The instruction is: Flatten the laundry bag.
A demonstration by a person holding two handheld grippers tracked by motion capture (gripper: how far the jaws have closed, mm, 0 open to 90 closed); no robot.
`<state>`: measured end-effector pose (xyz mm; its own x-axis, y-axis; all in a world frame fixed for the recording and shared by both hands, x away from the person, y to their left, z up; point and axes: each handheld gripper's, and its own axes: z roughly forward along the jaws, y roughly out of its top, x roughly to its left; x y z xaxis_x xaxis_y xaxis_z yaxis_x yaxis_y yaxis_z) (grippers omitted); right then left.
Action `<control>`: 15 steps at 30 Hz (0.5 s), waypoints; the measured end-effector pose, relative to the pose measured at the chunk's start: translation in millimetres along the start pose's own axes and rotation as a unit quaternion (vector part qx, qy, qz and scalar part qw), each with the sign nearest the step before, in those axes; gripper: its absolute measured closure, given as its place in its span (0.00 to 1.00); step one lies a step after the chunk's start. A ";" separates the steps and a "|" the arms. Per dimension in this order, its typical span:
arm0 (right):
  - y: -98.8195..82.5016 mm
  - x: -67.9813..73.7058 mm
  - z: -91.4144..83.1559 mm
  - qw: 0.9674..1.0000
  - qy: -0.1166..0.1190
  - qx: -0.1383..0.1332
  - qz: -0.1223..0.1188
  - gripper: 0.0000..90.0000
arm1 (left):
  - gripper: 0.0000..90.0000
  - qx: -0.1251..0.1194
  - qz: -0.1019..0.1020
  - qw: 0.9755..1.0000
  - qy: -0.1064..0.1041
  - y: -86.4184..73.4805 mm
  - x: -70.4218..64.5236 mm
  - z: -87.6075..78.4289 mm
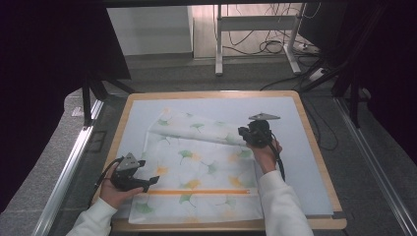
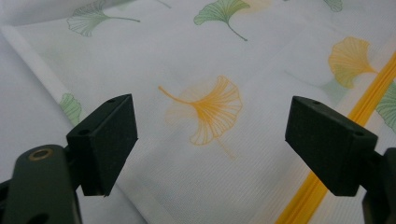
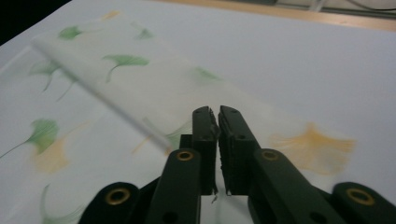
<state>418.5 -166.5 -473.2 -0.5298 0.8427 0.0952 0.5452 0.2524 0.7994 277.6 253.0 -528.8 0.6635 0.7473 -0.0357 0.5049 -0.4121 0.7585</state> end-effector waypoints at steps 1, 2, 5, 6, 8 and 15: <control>-0.1 4.6 1.9 1.000 0.010 0.008 -0.008 0.96 | 0.18 0.000 -0.001 1.000 0.000 0.0 0.0 -0.2; -0.3 9.2 4.4 1.000 0.019 0.016 -0.017 0.97 | 0.18 -0.001 -0.001 1.000 0.000 0.0 0.0 -0.3; -1.8 22.9 14.1 0.998 0.042 0.037 -0.035 0.98 | 0.18 0.000 -0.001 1.000 0.001 0.0 0.1 0.0; -2.8 27.3 17.9 0.997 0.047 0.044 -0.042 0.98 | 0.18 0.001 -0.001 1.000 0.000 0.1 0.1 0.4; -5.1 36.1 25.6 0.995 0.055 0.058 -0.055 0.99 | 0.18 0.002 0.000 1.000 0.000 0.2 -0.1 1.1; -10.3 52.6 47.9 0.991 0.063 0.092 -0.080 0.99 | 0.18 -0.002 -0.001 1.000 -0.001 0.2 1.0 -0.2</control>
<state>416.1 -102.0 -504.8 -0.6892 0.7223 0.0581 0.5508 0.4701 0.6897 278.2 253.8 -528.6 0.6630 0.7476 -0.0384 0.5044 -0.4082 0.7609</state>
